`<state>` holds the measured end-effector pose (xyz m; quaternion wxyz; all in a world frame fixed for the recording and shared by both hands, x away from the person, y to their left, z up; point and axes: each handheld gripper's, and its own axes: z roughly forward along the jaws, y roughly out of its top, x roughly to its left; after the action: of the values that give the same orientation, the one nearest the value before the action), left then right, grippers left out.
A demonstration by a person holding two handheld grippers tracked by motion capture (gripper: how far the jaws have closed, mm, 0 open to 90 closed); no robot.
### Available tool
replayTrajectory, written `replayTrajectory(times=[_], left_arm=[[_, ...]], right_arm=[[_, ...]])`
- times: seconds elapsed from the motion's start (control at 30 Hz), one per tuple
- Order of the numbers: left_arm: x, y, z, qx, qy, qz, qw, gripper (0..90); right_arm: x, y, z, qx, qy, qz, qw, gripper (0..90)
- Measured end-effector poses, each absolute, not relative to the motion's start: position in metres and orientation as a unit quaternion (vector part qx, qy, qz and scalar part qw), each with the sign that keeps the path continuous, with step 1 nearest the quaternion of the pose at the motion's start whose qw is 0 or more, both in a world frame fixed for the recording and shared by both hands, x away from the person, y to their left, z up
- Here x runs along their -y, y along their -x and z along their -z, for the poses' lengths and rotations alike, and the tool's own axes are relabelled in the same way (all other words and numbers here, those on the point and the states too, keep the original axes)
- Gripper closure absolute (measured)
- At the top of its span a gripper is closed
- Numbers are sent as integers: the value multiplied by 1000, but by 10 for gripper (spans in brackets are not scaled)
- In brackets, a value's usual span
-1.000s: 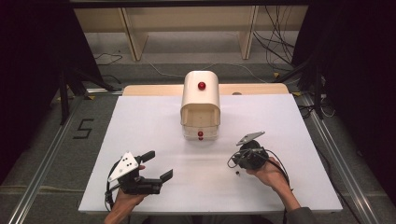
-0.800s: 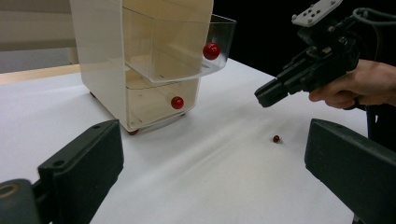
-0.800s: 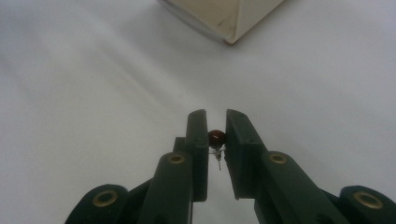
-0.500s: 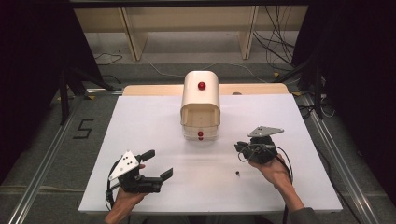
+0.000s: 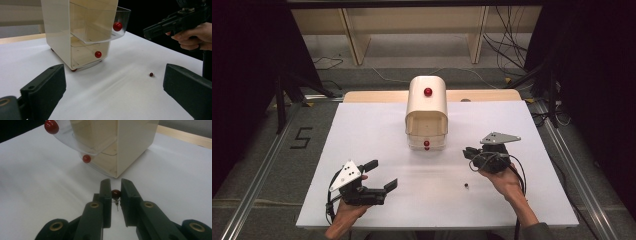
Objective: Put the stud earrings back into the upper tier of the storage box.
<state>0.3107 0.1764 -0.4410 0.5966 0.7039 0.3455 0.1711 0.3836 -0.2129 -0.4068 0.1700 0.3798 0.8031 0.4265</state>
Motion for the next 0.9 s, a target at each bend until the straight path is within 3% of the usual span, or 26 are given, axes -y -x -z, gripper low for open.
replayTrajectory(times=[0.9], left_arm=[[-175,-309,440,-338,-708,-174,596,41]], right_arm=[[200,-386,368,-790,-349,-467,192,802]])
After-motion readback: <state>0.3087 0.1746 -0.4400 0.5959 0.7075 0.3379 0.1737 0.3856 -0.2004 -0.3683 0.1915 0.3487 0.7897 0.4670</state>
